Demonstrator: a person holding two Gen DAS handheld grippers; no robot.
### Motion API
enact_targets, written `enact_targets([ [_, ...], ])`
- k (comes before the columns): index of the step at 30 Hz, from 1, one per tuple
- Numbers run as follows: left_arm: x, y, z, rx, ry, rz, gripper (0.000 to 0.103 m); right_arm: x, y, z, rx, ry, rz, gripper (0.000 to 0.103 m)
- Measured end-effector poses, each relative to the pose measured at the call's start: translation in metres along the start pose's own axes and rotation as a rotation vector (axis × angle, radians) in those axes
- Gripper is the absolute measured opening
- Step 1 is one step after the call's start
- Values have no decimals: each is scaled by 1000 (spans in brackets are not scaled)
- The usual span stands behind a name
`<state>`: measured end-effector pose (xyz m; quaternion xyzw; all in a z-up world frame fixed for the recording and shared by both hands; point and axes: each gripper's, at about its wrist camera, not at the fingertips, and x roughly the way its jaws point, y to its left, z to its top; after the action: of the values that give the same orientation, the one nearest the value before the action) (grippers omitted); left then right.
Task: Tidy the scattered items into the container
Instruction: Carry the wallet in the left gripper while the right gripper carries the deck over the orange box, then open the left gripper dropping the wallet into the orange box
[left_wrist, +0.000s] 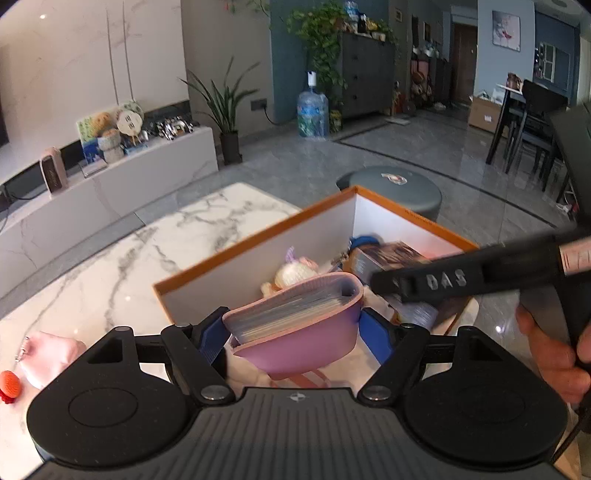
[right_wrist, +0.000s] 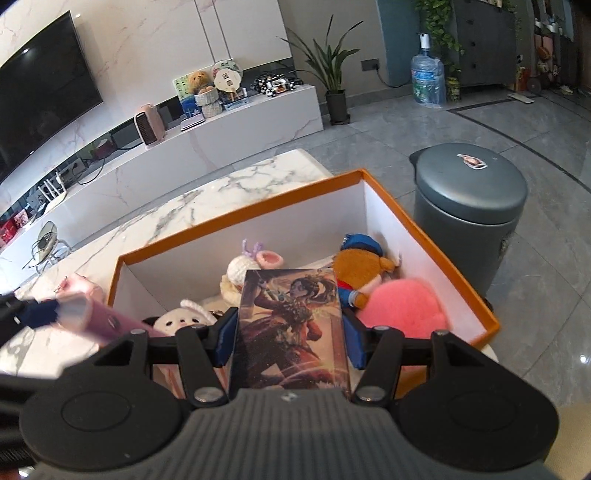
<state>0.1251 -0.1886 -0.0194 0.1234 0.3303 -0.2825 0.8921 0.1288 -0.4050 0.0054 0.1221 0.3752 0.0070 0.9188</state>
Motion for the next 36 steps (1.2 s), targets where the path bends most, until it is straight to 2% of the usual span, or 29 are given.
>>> enact_targets([
  [5,9,-6,-6,53,50,-40,89,23,-6,3,71,96,70,60],
  [12,18,-13,-8,68,70,-42,90,33,-7,2,82,172,78,60],
  [16,15,-17,-13,68,99,-88,91,36,-1,-1,44,188,71,60],
  [19,15,-22,-19,77,97,-67,91,36,9,-6,-12,187,47,60],
  [26,12,-22,-19,45,107,-38,91,41,12,-7,-33,220,40,60],
  [32,3,-8,-20,-75,94,-60,92,40,14,-8,-33,219,45,60],
  [36,-8,-7,-19,-68,59,-55,92,42,17,-8,-41,227,30,60],
])
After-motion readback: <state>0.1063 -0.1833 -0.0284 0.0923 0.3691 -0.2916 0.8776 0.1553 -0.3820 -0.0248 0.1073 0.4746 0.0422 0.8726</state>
